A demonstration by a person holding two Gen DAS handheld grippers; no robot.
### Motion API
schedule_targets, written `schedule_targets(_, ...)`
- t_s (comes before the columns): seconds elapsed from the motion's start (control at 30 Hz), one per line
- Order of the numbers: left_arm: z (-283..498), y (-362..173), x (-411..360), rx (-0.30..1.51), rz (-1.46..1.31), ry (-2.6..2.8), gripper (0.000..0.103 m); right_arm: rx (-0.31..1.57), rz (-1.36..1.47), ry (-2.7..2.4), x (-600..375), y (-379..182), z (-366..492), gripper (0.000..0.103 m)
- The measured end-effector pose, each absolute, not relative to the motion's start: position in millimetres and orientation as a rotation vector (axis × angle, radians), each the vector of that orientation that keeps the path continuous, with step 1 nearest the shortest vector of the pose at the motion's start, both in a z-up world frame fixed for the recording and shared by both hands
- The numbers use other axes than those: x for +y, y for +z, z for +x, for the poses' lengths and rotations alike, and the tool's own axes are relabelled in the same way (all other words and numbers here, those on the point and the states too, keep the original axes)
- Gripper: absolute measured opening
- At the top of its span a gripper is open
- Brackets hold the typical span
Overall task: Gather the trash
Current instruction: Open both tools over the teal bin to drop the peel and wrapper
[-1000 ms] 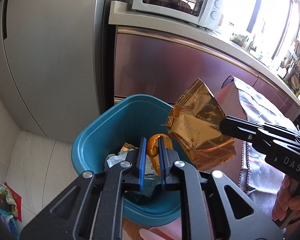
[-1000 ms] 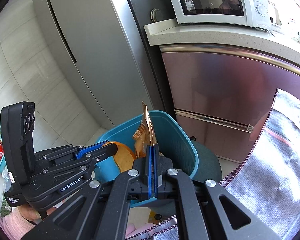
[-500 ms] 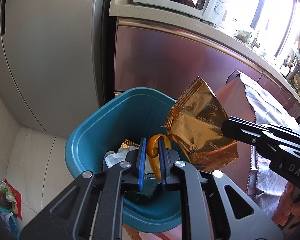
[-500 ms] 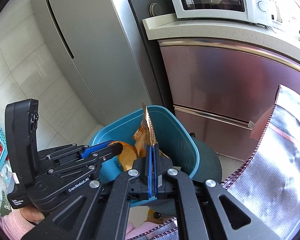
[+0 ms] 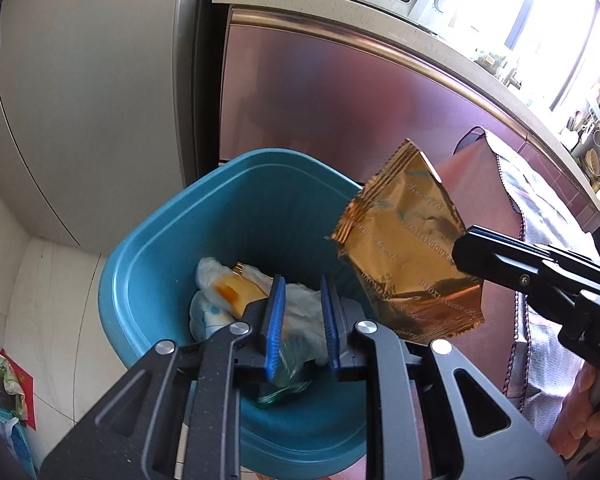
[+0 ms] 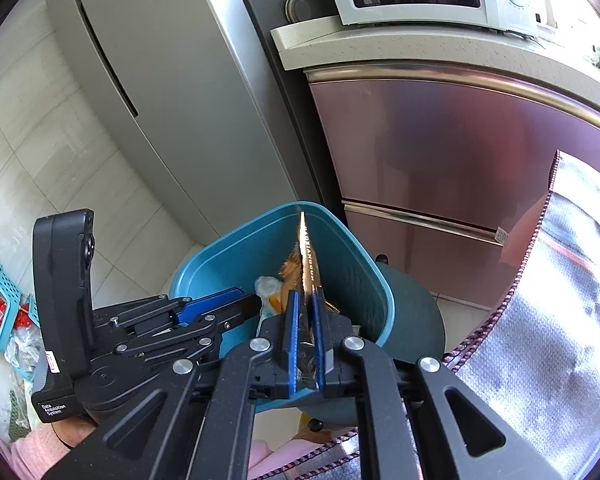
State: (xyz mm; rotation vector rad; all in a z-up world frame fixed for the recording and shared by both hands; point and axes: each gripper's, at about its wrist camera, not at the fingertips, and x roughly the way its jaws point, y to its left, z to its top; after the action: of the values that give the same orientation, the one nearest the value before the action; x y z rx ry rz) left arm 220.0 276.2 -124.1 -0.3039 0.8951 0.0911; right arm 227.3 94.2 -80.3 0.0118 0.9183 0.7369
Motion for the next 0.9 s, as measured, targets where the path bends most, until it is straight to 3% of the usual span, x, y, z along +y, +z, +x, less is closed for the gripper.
schedule_targets(0.63, 193, -106, 274, 0.839, -0.307, 0.079, 0.021, 0.92, 0.028, 0.733, 86, -78, 221, 0.022)
schedule_targets(0.9, 170, -79, 259, 0.76, -0.256, 0.056, 0.029, 0.878, 0.045, 0.756, 69, -62, 201, 0.024)
